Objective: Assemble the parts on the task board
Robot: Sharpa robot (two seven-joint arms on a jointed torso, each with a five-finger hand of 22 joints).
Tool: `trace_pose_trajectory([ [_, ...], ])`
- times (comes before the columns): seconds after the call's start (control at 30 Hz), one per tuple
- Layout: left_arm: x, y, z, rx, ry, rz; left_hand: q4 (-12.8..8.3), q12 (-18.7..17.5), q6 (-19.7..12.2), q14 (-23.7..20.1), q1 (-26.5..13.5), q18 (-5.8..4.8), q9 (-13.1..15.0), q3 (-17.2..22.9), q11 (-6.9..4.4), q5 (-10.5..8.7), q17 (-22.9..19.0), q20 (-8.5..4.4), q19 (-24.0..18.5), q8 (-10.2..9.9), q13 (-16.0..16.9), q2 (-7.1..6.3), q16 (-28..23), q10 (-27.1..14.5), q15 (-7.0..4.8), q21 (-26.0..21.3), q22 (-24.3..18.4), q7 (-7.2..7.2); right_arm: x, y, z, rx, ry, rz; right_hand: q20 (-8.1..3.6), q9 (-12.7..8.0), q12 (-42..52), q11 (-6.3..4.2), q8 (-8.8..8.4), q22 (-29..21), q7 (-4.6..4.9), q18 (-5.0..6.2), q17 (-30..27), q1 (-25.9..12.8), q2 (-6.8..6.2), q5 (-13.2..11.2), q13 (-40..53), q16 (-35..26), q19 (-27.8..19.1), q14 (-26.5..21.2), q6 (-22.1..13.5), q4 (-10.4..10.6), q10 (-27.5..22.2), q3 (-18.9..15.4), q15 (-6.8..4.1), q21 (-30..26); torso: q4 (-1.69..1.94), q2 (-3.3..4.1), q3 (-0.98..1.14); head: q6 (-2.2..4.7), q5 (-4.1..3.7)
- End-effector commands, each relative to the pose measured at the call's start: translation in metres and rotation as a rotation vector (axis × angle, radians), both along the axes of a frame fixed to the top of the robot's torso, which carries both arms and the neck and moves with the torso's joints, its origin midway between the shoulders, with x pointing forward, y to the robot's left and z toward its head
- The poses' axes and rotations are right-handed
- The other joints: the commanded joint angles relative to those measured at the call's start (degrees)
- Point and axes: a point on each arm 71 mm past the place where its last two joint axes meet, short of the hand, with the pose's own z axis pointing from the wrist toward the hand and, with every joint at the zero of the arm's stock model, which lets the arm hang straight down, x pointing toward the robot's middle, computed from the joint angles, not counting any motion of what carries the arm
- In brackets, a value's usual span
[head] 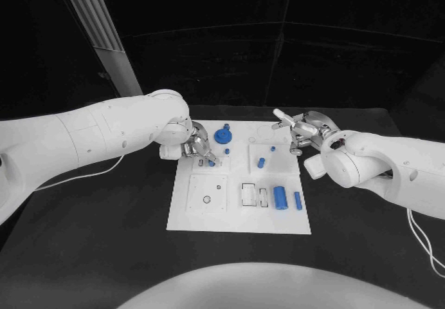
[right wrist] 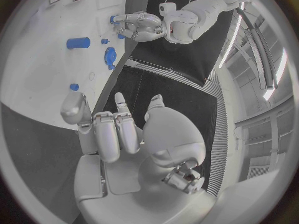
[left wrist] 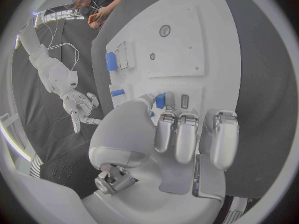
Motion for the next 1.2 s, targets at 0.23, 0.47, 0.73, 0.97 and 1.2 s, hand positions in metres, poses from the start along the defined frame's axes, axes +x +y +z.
trace_pose_trajectory([
  [0.23, -0.0033, -0.0001, -0.0069, 0.032, 0.020, -0.005, -0.1, 0.1, -0.2, 6.0, -0.5, -0.38, -0.1, -0.6, 0.01, -0.56, 15.1, -0.22, 6.1, -0.3, 15.1, -0.10, 0.2, 6.1, -0.20, 0.2, 15.1, 0.20, -0.0001, 0.0012, 0.0010, 0.007, -0.001, 0.007, -0.12, 0.1, -0.1, -0.25, 0.26, 5.7, -0.07, 0.85, 10.8, 0.0, 0.55, 0.4, 12.1, 0.0, 0.3, 2.3, 0.3, -0.1, 2.8, -0.4, -0.31, 0.0, 0.00, 0.00, -0.01, 0.03, -0.05],
  [0.47, -0.0035, -0.0004, -0.0073, 0.026, 0.019, -0.006, -2.5, 0.1, -0.3, 6.0, 2.7, -0.38, 0.1, 1.5, -0.30, 6.26, 15.1, -0.28, 6.1, -0.6, 15.1, 0.87, 0.2, 6.1, -0.43, 0.2, 15.1, -0.17, 0.0001, 0.0006, 0.0008, 0.005, 0.000, 0.005, -0.14, 0.1, -0.1, -0.27, 0.30, 5.7, -0.08, 0.86, 10.8, 0.0, 0.57, 0.4, 12.2, 0.0, 0.3, 2.3, 0.3, -0.1, 2.8, -0.4, -0.32, -0.1, 0.01, -0.03, 0.01, 0.08, -0.15],
  [0.73, -0.0044, -0.0005, -0.0091, 0.029, 0.026, -0.009, -3.1, 0.1, -0.2, 6.0, 2.7, -0.38, 0.2, 1.7, -0.25, 6.92, 15.1, -0.33, 6.1, -0.6, 15.1, 0.14, 0.2, 6.1, -0.42, 0.2, 15.1, -0.09, 0.0002, 0.0009, 0.0008, 0.005, 0.001, 0.005, -0.14, 0.1, -0.1, -0.27, 0.30, 5.7, -0.08, 0.86, 10.8, 0.0, 0.57, 0.4, 12.2, 0.0, 0.3, 2.3, 0.3, -0.1, 2.8, -0.4, -0.33, 0.0, -0.01, -0.03, 0.01, 0.08, -0.11],
  [0.97, -0.0049, -0.0001, -0.0102, 0.034, 0.030, -0.009, -3.5, 0.1, 0.0, 6.0, 2.6, -0.38, 0.3, 1.5, -0.20, 4.62, 15.1, -0.33, 6.1, -0.7, 15.1, -0.31, 0.2, 6.1, -0.40, 0.2, 15.1, -0.05, 0.0002, 0.0009, 0.0008, 0.005, 0.000, 0.004, -0.15, 0.1, 0.0, -0.28, 0.31, 5.7, -0.08, 0.86, 10.8, 0.0, 0.58, 0.4, 12.2, 0.0, 0.3, 2.3, 0.3, -0.1, 2.8, -0.4, -0.33, -0.1, -0.02, -0.02, -0.01, 0.16, -0.18],
  [1.2, -0.0047, 0.0007, -0.0106, 0.036, 0.031, -0.007, -2.5, 0.1, 0.3, 6.0, 1.1, -0.38, 0.3, 0.4, -0.06, -0.24, 15.1, -0.24, 6.1, -1.0, 15.1, -0.27, 0.2, 6.1, -0.24, 0.2, 15.1, 0.13, 0.0002, 0.0008, 0.0008, 0.005, 0.001, 0.004, -0.15, 0.1, 0.0, -0.28, 0.31, 5.6, -0.08, 0.88, 10.8, 0.0, 0.58, 0.4, 12.2, 0.0, 0.3, 2.3, 0.3, -0.1, 2.8, -0.4, -0.33, -0.1, -0.01, 0.01, -0.01, 0.22, -0.21],
])
